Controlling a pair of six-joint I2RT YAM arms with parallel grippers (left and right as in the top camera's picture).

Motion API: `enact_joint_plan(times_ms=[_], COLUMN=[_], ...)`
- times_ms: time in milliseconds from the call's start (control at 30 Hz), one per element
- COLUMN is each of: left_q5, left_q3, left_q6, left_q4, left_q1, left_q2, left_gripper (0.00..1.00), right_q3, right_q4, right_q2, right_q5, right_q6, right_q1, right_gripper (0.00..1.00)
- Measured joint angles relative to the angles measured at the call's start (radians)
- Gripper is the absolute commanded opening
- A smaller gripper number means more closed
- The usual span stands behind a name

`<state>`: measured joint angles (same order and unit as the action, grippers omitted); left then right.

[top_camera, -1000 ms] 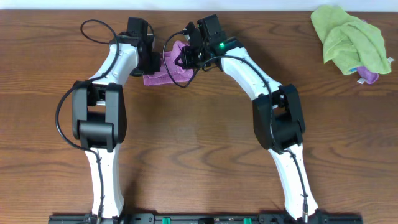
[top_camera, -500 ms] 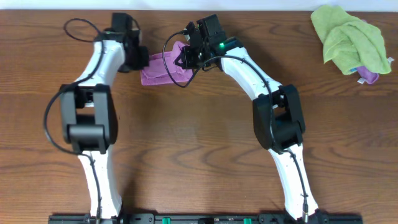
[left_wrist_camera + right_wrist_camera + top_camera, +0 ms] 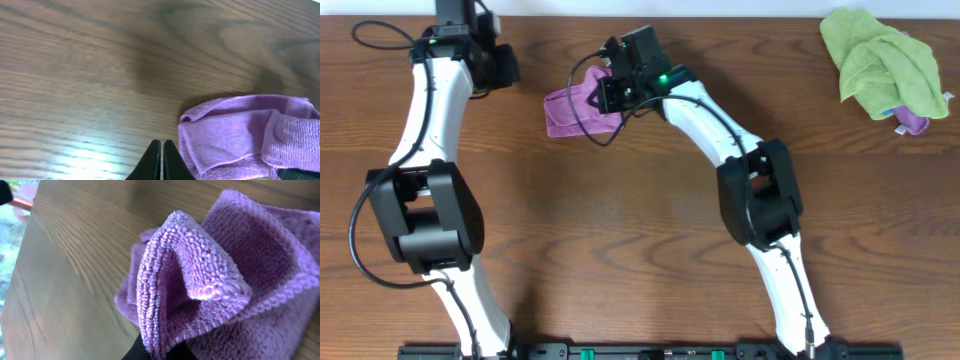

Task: Fold the cloth
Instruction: 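Release the folded purple cloth with the right gripper and lift away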

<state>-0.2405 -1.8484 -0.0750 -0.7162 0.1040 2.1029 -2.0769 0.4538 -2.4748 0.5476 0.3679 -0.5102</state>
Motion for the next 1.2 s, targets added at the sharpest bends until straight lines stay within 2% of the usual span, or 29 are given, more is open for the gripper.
enact_joint_plan(times_ms=[300, 1167, 1200], left_q5=[0.000, 0.000, -0.001], left_q3=[0.000, 0.000, 0.000], left_q6=[0.000, 0.000, 0.000], left_q4=[-0.012, -0.017, -0.017], left_q1=[0.042, 0.043, 0.043], left_q2=[0.000, 0.000, 0.000], left_gripper=[0.06, 0.06, 0.06], right_q3=[0.000, -0.003, -0.003], right_q4=[-0.098, -0.129, -0.129], right_q2=[0.000, -0.058, -0.059], right_q5=[-0.027, -0.111, -0.113], right_q6=[0.003, 0.006, 0.006], right_q1=[-0.050, -0.086, -0.087], right_gripper=[0.02, 0.02, 0.14])
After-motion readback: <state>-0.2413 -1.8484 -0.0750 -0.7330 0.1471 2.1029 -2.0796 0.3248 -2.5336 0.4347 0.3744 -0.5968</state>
